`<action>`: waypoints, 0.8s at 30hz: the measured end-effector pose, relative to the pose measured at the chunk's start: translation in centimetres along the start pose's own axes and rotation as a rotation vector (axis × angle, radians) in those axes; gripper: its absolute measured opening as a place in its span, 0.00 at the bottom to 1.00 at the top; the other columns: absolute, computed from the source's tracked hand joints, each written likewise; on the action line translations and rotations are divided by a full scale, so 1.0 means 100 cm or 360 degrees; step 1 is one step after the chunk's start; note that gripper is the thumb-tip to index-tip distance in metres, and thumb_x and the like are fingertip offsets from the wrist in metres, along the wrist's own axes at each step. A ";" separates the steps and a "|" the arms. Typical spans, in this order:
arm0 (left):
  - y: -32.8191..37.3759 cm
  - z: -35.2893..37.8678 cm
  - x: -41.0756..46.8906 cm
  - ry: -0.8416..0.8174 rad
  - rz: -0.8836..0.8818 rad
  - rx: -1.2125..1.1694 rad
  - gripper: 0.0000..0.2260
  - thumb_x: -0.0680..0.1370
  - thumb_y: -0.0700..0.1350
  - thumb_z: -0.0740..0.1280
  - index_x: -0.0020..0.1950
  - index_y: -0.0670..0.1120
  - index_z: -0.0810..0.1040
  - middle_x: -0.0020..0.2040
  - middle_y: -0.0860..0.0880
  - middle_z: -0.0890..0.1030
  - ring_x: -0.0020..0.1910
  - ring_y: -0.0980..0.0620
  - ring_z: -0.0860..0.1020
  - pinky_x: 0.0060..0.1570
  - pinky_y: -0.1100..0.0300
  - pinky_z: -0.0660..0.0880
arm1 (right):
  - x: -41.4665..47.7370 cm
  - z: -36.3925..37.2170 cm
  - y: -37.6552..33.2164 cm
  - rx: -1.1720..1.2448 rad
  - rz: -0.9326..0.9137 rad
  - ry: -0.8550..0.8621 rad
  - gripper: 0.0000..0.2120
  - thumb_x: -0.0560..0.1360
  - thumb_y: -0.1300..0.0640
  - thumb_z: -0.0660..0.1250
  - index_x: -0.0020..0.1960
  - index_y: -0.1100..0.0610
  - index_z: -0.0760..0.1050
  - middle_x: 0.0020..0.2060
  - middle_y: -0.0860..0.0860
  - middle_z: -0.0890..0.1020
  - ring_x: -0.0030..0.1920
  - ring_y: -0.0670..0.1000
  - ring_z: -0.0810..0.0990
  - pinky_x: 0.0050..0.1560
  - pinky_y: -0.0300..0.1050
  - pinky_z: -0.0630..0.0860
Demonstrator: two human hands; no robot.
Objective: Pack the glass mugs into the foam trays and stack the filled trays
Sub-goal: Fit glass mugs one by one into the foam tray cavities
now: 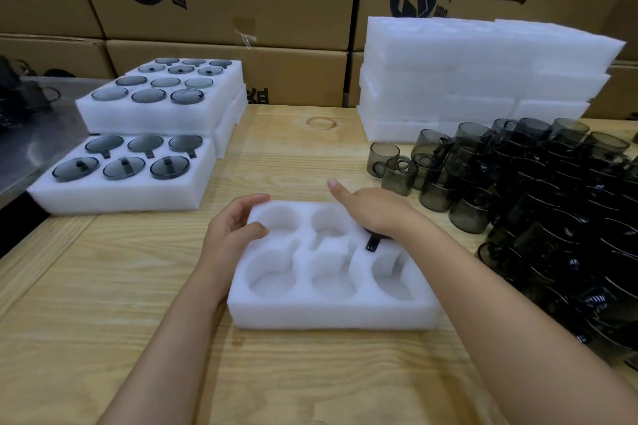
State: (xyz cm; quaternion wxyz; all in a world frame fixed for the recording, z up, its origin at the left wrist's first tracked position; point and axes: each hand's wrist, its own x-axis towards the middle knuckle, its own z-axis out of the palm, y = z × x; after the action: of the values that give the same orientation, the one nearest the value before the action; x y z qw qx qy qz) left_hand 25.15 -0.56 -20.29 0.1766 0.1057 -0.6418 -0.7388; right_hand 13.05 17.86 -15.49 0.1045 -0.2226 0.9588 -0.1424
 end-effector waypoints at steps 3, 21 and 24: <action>-0.001 0.000 0.000 -0.0001 0.0001 -0.0002 0.21 0.62 0.37 0.66 0.53 0.49 0.81 0.41 0.55 0.84 0.39 0.57 0.82 0.33 0.64 0.76 | -0.002 0.005 -0.001 -0.0066 0.0000 0.0168 0.34 0.77 0.34 0.38 0.30 0.56 0.67 0.31 0.50 0.74 0.33 0.48 0.71 0.31 0.44 0.60; -0.006 0.001 0.002 0.0017 0.0108 0.0065 0.20 0.62 0.38 0.66 0.53 0.50 0.80 0.43 0.56 0.83 0.43 0.55 0.81 0.38 0.62 0.76 | 0.040 -0.064 0.059 -0.0933 0.0620 0.0664 0.22 0.75 0.55 0.60 0.68 0.60 0.67 0.72 0.61 0.58 0.74 0.63 0.47 0.72 0.59 0.45; -0.006 0.002 0.002 0.0012 0.0114 0.0049 0.20 0.62 0.38 0.66 0.52 0.49 0.80 0.43 0.55 0.83 0.43 0.55 0.80 0.39 0.61 0.76 | 0.041 -0.063 0.063 -0.1109 0.0528 0.0660 0.21 0.75 0.58 0.61 0.68 0.59 0.68 0.72 0.61 0.56 0.74 0.63 0.46 0.72 0.61 0.44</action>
State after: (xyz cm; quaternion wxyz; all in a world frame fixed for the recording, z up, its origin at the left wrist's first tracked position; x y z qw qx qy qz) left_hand 24.78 -0.43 -20.81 0.2036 0.0880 -0.6558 -0.7216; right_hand 5.28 22.78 -12.19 -0.1500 -0.0541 0.9730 0.1666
